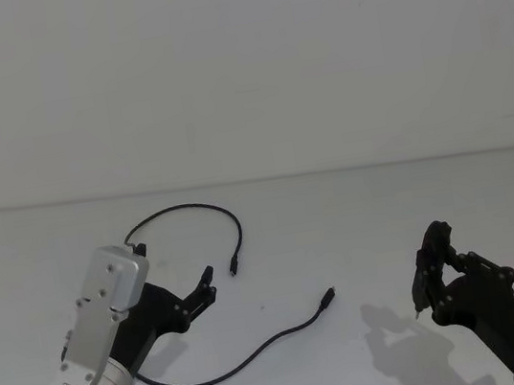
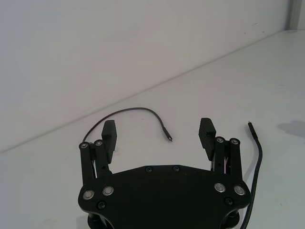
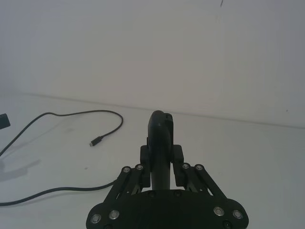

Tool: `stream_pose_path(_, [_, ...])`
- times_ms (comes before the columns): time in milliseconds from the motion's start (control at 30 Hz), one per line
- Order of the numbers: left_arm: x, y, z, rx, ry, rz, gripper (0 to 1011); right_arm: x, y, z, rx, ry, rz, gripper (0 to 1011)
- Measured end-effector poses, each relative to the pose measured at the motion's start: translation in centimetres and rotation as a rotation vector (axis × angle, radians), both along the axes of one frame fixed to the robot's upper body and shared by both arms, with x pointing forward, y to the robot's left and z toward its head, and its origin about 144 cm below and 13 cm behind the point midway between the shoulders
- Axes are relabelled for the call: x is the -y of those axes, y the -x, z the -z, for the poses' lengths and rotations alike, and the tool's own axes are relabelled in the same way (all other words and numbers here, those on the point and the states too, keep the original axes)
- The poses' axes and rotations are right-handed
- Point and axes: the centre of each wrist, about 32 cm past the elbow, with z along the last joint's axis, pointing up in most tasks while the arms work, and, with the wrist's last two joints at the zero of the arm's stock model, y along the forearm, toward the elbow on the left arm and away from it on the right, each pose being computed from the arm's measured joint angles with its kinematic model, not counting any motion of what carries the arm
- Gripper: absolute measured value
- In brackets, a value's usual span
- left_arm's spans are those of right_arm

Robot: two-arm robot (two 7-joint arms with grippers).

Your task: Pick up the data cable with the one hand.

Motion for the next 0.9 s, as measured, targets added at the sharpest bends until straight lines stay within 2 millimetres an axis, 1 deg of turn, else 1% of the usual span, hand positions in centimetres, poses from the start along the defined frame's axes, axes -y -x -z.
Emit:
stream_pose_path(433, [-0.2,-0.7,0.0,-0.02,-0.021,0.076,1001,0.0,0.0,0.0,0.0,0.0,0.0,269])
stream_pose_path(900, [-1.1,-2.3,0.0,-0.08,-0.077,0.266,1001,0.0,0.0,0.0,0.0,0.0,0.0,269])
